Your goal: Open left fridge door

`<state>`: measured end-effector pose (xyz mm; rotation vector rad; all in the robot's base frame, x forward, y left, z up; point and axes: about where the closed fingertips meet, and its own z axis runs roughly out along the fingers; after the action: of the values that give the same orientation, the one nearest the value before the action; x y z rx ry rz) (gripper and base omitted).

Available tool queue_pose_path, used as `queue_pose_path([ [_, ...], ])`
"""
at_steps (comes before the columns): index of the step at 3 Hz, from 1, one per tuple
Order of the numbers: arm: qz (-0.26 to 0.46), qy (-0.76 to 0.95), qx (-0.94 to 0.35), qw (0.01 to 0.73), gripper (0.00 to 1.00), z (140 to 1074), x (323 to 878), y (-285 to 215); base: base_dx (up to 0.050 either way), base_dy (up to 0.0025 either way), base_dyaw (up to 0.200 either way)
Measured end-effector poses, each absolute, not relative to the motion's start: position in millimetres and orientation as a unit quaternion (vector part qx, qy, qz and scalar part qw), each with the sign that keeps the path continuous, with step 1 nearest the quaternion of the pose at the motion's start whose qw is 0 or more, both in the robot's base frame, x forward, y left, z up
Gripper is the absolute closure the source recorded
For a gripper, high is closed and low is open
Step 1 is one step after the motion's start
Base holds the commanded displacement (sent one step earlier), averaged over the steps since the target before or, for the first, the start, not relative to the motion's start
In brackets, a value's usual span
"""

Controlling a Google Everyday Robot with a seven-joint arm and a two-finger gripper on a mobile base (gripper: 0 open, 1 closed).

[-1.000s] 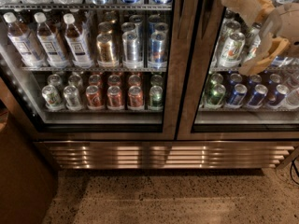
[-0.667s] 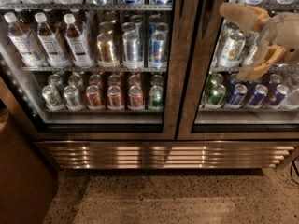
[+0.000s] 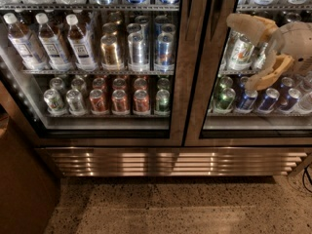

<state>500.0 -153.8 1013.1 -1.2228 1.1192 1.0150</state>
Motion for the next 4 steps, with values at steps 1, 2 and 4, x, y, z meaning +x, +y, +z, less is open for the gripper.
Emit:
queue_pose_path([
  [1,0.416,0.472,-0.500,0.595,0.00,1016.7,500.3,-158.9,0.000,0.00000,0.000],
  [2,0.401,0.468,-0.483,0.622,0.00,1020.5,499.6,-164.9,0.000,0.00000,0.000],
  [4,0.406,0.465,-0.490,0.615,0.00,1022.4,499.6,-155.5,0.000,0.00000,0.000],
])
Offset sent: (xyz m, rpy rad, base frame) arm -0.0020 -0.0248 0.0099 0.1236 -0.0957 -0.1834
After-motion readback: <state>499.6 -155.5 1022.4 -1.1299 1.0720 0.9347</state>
